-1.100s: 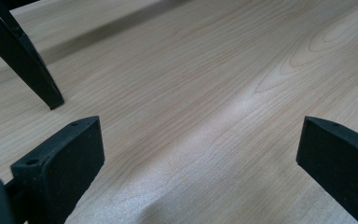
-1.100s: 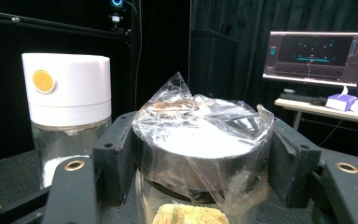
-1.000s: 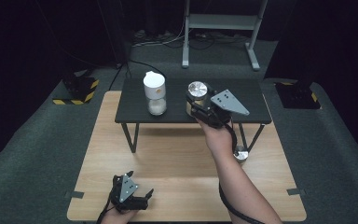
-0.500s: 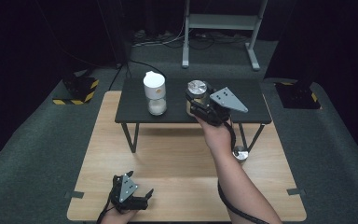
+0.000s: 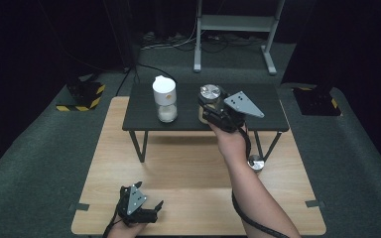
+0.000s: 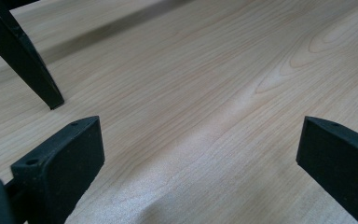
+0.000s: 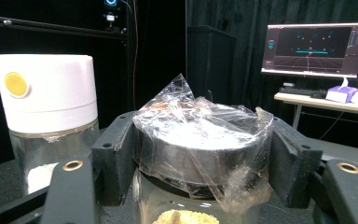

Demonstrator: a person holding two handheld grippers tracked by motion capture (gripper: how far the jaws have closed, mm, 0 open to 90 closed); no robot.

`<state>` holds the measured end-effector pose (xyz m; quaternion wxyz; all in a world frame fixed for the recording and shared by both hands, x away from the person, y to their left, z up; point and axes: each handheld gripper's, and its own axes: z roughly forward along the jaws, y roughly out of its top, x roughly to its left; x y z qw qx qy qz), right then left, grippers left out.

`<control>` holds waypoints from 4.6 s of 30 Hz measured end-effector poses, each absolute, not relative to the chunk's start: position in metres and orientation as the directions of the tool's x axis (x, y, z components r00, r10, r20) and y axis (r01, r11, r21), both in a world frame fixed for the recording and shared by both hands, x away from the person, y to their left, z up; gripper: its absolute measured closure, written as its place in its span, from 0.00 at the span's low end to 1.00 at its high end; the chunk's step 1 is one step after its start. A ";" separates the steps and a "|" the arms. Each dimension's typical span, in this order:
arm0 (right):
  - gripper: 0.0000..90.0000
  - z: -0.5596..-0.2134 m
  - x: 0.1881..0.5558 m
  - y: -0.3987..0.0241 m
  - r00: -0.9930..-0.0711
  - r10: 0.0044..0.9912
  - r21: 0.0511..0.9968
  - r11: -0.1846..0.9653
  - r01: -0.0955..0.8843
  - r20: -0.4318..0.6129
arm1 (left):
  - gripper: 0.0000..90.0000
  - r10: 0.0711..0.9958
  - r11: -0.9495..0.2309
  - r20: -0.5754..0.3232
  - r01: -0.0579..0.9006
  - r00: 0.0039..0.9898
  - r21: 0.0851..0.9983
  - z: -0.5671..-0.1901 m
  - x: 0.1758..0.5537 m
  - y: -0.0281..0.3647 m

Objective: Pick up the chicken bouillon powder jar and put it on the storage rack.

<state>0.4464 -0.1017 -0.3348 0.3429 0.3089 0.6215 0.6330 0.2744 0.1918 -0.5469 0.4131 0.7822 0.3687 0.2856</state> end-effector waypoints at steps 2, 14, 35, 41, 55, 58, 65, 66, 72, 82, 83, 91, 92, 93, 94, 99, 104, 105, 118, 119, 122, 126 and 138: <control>0.37 -0.335 0.446 -0.102 -0.574 0.818 0.999 0.009 -0.051 -0.037 | 0.01 0.812 -0.387 0.143 0.340 0.565 0.857 -0.547 0.275 0.192; 0.33 -0.334 0.444 -0.102 -0.567 0.823 0.999 0.011 -0.041 -0.033 | 0.01 0.812 -0.387 0.142 0.341 0.566 0.857 -0.547 0.275 0.192; 0.00 -0.329 0.433 -0.104 -0.592 0.806 1.000 0.021 -0.018 -0.027 | 0.01 0.812 -0.392 0.147 0.342 0.564 0.854 -0.547 0.275 0.191; 0.00 -0.329 0.423 -0.106 -0.590 0.806 0.999 0.042 -0.027 -0.050 | 0.01 0.811 -0.397 0.150 0.344 0.565 0.851 -0.547 0.275 0.191; 0.00 -0.335 0.404 -0.113 -0.600 0.797 0.998 0.048 -0.049 -0.068 | 0.01 0.809 -0.405 0.158 0.343 0.566 0.848 -0.547 0.275 0.190; 0.00 -0.336 0.399 -0.116 -0.601 0.796 0.998 0.041 -0.052 -0.064 | 0.01 0.809 -0.406 0.160 0.342 0.565 0.848 -0.547 0.275 0.190; 0.00 -0.337 0.387 -0.120 -0.604 0.794 0.997 0.040 -0.062 -0.070 | 0.01 0.810 -0.405 0.159 0.343 0.564 0.848 -0.547 0.275 0.190; 0.00 -0.337 0.385 -0.120 -0.605 0.793 0.997 0.042 -0.065 -0.073 | 0.01 0.810 -0.405 0.159 0.343 0.565 0.848 -0.547 0.275 0.190; 0.00 -0.339 0.376 -0.124 -0.608 0.790 0.996 0.046 -0.071 -0.080 | 0.01 0.810 -0.404 0.157 0.344 0.565 0.848 -0.547 0.275 0.190; 0.00 -0.350 0.368 -0.127 -0.605 0.790 0.995 0.075 -0.061 -0.097 | 0.01 0.810 -0.404 0.157 0.344 0.565 0.848 -0.547 0.275 0.190; 0.00 -0.351 0.367 -0.128 -0.604 0.790 0.995 0.081 -0.062 -0.102 | 0.01 0.810 -0.404 0.157 0.344 0.565 0.848 -0.547 0.275 0.190; 0.00 -0.368 0.360 -0.130 -0.609 0.785 0.993 0.111 -0.042 -0.113 | 0.01 0.809 -0.407 0.161 0.341 0.566 0.847 -0.547 0.275 0.190; 0.00 -0.369 0.359 -0.130 -0.610 0.784 0.993 0.113 -0.039 -0.113 | 0.01 0.809 -0.407 0.160 0.342 0.566 0.847 -0.547 0.275 0.190; 0.00 -0.372 0.359 -0.131 -0.611 0.783 0.992 0.118 -0.036 -0.116 | 0.01 0.808 -0.408 0.161 0.342 0.566 0.847 -0.547 0.275 0.190; 0.00 -0.374 0.358 -0.131 -0.613 0.782 0.992 0.123 -0.034 -0.118 | 0.01 0.809 -0.407 0.160 0.342 0.566 0.847 -0.547 0.275 0.190; 0.00 -0.387 0.353 -0.131 -0.621 0.774 0.990 0.142 -0.017 -0.122 | 0.01 0.808 -0.409 0.162 0.342 0.566 0.846 -0.547 0.275 0.189; 0.00 -0.400 0.348 -0.131 -0.630 0.765 0.986 0.167 -0.012 -0.137 | 0.01 0.810 -0.406 0.159 0.344 0.565 0.847 -0.547 0.275 0.189; 0.00 -0.403 0.347 -0.131 -0.632 0.763 0.985 0.170 -0.008 -0.136 | 0.01 0.810 -0.406 0.159 0.343 0.565 0.847 -0.547 0.275 0.189; 0.00 -0.443 0.334 -0.128 -0.663 0.736 0.972 0.228 0.050 -0.138 | 0.01 0.809 -0.410 0.164 0.342 0.564 0.845 -0.547 0.275 0.189; 0.00 -0.446 0.333 -0.128 -0.664 0.735 0.972 0.230 0.055 -0.136 | 0.01 0.809 -0.410 0.164 0.342 0.564 0.845 -0.547 0.275 0.189; 0.00 -0.453 0.331 -0.130 -0.666 0.734 0.970 0.235 0.066 -0.132 | 0.01 0.809 -0.410 0.164 0.342 0.564 0.846 -0.547 0.275 0.189; 0.00 -0.467 0.327 -0.130 -0.669 0.732 0.965 0.247 0.084 -0.129 | 0.01 0.809 -0.411 0.166 0.341 0.564 0.845 -0.547 0.274 0.189; 0.00 -0.506 0.316 -0.131 -0.685 0.719 0.947 0.290 0.139 -0.120 | 0.01 0.808 -0.415 0.169 0.340 0.564 0.844 -0.547 0.275 0.189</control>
